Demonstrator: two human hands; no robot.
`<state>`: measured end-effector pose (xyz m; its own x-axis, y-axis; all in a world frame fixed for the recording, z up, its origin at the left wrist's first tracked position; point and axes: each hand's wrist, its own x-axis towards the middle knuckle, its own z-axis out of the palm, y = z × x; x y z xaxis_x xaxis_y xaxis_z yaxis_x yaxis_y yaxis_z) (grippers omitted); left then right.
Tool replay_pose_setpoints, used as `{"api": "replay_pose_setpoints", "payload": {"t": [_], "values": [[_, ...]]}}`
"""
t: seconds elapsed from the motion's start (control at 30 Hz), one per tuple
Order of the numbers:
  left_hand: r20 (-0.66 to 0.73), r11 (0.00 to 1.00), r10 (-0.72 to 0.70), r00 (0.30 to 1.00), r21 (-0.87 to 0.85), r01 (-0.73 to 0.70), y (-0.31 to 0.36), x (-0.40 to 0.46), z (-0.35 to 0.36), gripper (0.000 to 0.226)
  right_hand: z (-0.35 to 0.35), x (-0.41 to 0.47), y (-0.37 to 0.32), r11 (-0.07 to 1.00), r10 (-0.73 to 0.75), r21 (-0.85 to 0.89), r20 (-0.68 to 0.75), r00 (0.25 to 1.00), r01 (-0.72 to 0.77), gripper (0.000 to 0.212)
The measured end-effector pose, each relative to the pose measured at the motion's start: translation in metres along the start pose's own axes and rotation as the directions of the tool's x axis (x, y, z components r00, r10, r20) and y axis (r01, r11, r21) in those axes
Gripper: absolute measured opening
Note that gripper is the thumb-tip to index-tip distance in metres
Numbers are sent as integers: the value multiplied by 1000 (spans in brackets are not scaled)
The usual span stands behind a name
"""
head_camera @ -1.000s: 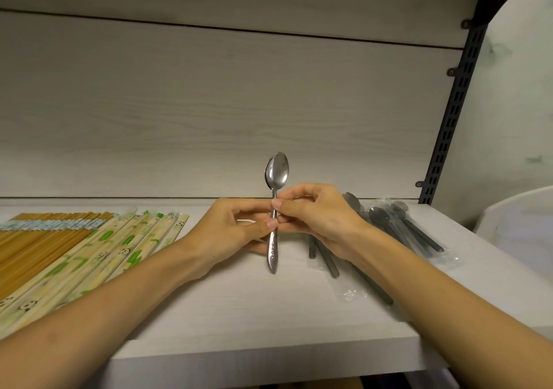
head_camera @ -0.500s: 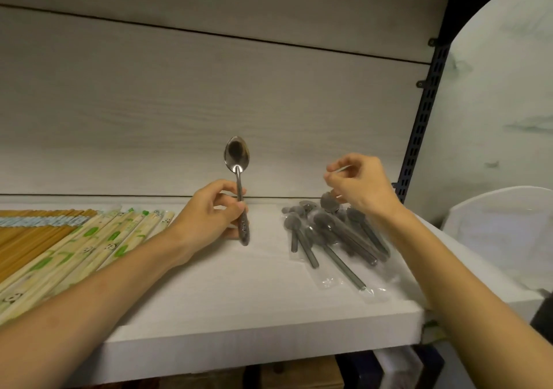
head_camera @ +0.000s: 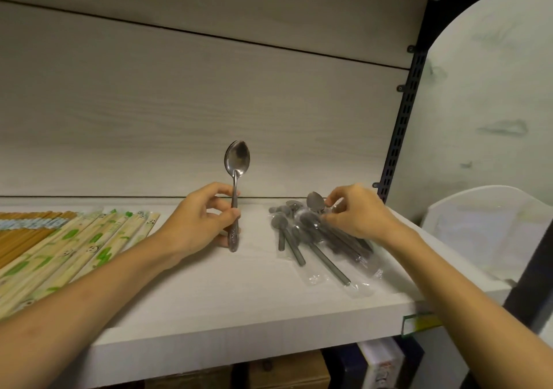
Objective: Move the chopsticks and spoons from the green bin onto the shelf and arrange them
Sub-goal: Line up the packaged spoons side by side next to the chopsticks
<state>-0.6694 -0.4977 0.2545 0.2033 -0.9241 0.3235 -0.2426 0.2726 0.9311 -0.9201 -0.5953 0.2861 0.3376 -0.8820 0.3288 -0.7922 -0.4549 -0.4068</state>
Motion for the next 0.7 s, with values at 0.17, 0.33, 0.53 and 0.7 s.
{"api": "replay_pose_setpoints", "payload": {"t": [0.17,0.33,0.53,0.7], "values": [[-14,998,-38,999,-45,37,-2,2,1,24,7,2,7,996,79,36,90,993,-82,12],[27,996,-52,998,-70,53,-1,1,3,21,4,11,8,991,95,89,10,995,-95,12],[41,994,-71,997,-76,74,0,-1,2,23,14,30,10,982,169,-94,61,984,-163,9],[57,995,-75,996,-60,78,1,-2,2,22,17,32,2,983,184,-46,95,978,-180,27]]}}
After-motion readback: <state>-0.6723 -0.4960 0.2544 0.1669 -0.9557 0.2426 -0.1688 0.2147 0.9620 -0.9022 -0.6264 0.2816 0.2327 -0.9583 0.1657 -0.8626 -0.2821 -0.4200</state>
